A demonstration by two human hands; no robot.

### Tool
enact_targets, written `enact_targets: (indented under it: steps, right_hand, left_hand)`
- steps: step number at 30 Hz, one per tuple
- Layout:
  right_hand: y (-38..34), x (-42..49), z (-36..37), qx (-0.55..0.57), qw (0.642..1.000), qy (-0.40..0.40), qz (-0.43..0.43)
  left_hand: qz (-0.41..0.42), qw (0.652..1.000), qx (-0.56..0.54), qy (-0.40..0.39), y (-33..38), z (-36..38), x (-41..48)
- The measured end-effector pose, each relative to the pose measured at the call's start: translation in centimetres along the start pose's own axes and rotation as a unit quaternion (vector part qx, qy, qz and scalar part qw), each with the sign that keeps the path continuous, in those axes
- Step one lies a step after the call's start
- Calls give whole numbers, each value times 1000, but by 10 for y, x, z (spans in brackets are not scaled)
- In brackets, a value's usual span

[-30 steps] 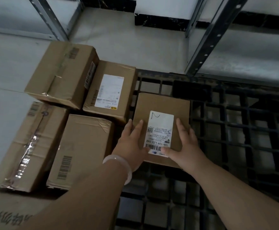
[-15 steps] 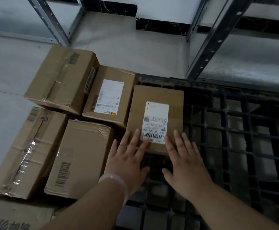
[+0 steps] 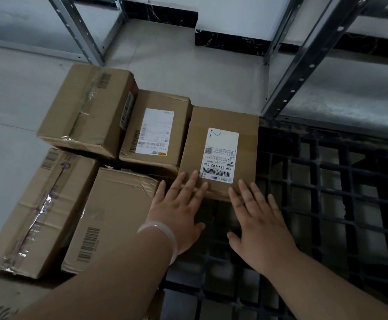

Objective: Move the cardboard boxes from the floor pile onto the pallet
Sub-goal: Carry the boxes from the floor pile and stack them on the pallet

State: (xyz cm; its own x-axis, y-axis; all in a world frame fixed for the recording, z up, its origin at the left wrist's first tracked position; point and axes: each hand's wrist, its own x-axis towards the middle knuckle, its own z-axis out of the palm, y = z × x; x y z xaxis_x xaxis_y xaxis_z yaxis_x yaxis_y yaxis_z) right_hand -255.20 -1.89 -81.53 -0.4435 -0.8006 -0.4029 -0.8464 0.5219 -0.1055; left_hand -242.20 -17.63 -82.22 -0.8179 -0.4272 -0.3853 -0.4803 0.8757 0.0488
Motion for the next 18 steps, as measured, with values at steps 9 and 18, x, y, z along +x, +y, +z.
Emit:
enact_targets:
  steps: [9,18]
  right_hand:
    - [2,27,-10,4,1000,-25,16]
    - [-12,-17,-51,4,1000,13,-28]
  left_hand:
    - [-9,999,2,-42,-3,-16,24]
    - [-30,999,-34,25,-2,-46,-27]
